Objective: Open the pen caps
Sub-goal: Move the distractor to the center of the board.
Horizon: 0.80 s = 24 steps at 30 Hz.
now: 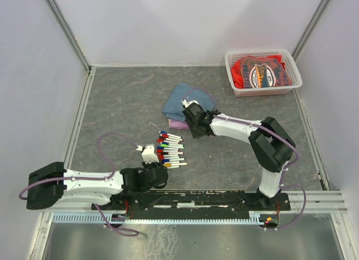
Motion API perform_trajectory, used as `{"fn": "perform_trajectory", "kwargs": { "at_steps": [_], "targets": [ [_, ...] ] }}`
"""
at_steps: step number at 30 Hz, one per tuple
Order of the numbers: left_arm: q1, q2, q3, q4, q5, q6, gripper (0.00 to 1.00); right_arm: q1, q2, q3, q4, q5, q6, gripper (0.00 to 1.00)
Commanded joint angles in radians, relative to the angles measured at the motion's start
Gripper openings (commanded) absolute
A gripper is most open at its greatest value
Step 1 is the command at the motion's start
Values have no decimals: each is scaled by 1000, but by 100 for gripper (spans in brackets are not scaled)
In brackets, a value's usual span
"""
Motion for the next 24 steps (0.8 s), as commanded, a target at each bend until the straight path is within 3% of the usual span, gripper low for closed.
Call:
{"fn": "perform_trajectory", "kwargs": {
  "at_steps": [1,9,24],
  "targets": [
    [-8,-7,-25,45,-23,-8,3,-40,-40,-7,-15,87,0,36],
    [-8,-2,-43,75,-27,10,3,-124,19,46,-4,91,-6,37],
    [-8,44,-40,108,-22,35,3,-164,288,380,-73,-22,-64,39]
  ]
}}
